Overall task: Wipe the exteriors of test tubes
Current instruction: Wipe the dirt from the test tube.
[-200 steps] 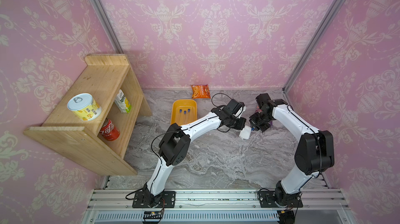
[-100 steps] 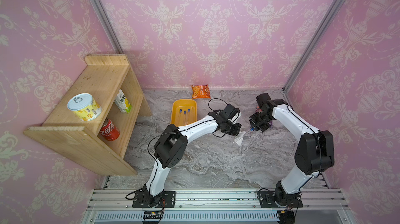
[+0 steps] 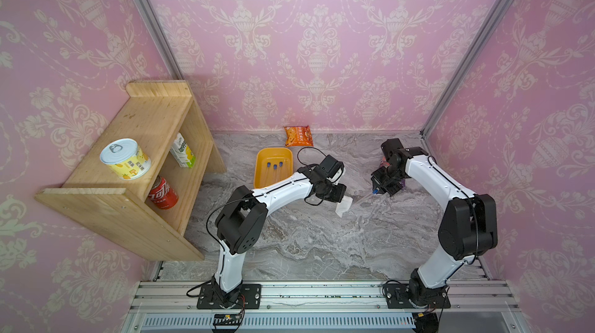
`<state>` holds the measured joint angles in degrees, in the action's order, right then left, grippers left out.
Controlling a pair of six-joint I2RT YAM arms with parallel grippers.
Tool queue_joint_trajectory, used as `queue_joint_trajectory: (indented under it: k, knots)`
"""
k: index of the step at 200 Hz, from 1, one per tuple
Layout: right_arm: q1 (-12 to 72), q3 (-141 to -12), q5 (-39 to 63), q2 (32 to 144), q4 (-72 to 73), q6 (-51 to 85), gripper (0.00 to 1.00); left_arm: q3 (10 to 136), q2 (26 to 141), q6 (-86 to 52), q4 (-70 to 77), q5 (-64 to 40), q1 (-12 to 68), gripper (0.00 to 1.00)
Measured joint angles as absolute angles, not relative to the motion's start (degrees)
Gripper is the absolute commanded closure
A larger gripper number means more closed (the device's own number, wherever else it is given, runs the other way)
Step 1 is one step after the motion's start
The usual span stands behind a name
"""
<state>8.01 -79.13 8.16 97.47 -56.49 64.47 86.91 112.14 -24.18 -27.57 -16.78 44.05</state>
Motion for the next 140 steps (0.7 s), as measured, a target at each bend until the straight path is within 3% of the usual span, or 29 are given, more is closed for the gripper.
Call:
queue_joint_trajectory:
  k: [55,94,140]
  knots:
    - [8.0,-79.1,8.1,97.5,-56.5,64.5,0.9,88.8,106.5,-23.1,-30.3,-13.3,44.1,1.0]
    - [7.9,-79.1,8.1,97.8,-56.4,64.5,0.9,92.5,100.9,-26.1,-28.3,-17.8,44.8,1.0]
    - [7.9,-79.1,8.1,98.1,-56.3,64.5,0.9,93.4,102.8,-30.5,-23.5,-23.4,47.5,1.0]
